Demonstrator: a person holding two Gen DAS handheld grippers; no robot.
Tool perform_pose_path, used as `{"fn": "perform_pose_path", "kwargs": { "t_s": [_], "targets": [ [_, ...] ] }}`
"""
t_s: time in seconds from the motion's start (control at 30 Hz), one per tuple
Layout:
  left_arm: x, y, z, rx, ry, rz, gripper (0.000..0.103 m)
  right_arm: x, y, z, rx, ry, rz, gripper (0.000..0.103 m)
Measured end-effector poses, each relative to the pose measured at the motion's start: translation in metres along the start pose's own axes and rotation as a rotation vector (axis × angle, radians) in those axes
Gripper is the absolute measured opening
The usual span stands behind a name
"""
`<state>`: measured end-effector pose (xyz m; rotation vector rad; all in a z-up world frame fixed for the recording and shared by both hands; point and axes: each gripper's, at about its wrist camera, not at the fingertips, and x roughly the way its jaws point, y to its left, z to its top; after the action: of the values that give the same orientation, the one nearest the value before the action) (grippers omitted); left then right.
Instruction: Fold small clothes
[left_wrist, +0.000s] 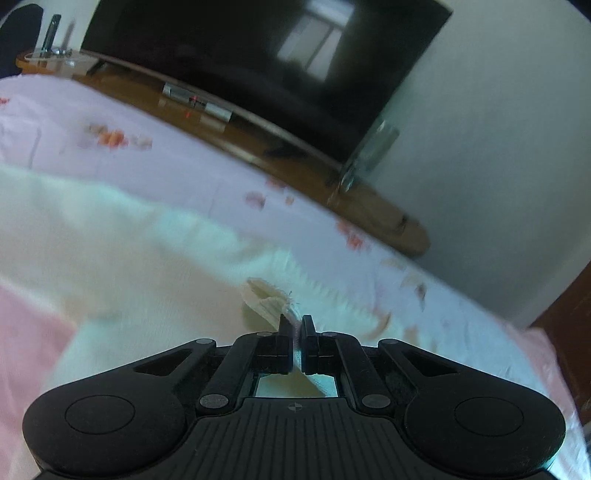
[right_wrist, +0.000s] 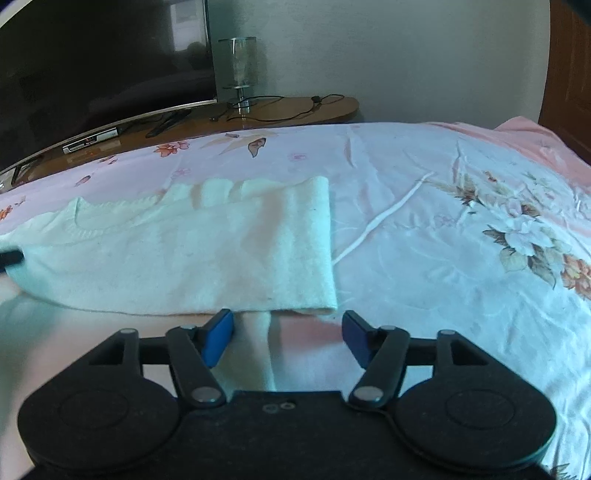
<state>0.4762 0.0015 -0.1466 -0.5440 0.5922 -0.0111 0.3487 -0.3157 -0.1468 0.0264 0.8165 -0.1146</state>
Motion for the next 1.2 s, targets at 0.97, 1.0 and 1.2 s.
{"fn": "perform_pose_path", "kwargs": {
  "t_s": [0.97,1.0,1.2],
  "targets": [
    [-0.020,0.036,0.011,0.141,-0.001,0.186,0.004,-0.007,0.018,0.035,0.020,-0.104,0.102,0.026],
    [-0.009,0.033,0.011,0.163,0.029,0.193,0.004,0.001,0.024,0.039,-0.003,-0.097,0.106,0.024],
    [0.033,0.044,0.003,0.191,0.097,0.231,0.004,0.050,0.033,0.047,-0.105,-0.012,0.055,0.022]
  ]
}}
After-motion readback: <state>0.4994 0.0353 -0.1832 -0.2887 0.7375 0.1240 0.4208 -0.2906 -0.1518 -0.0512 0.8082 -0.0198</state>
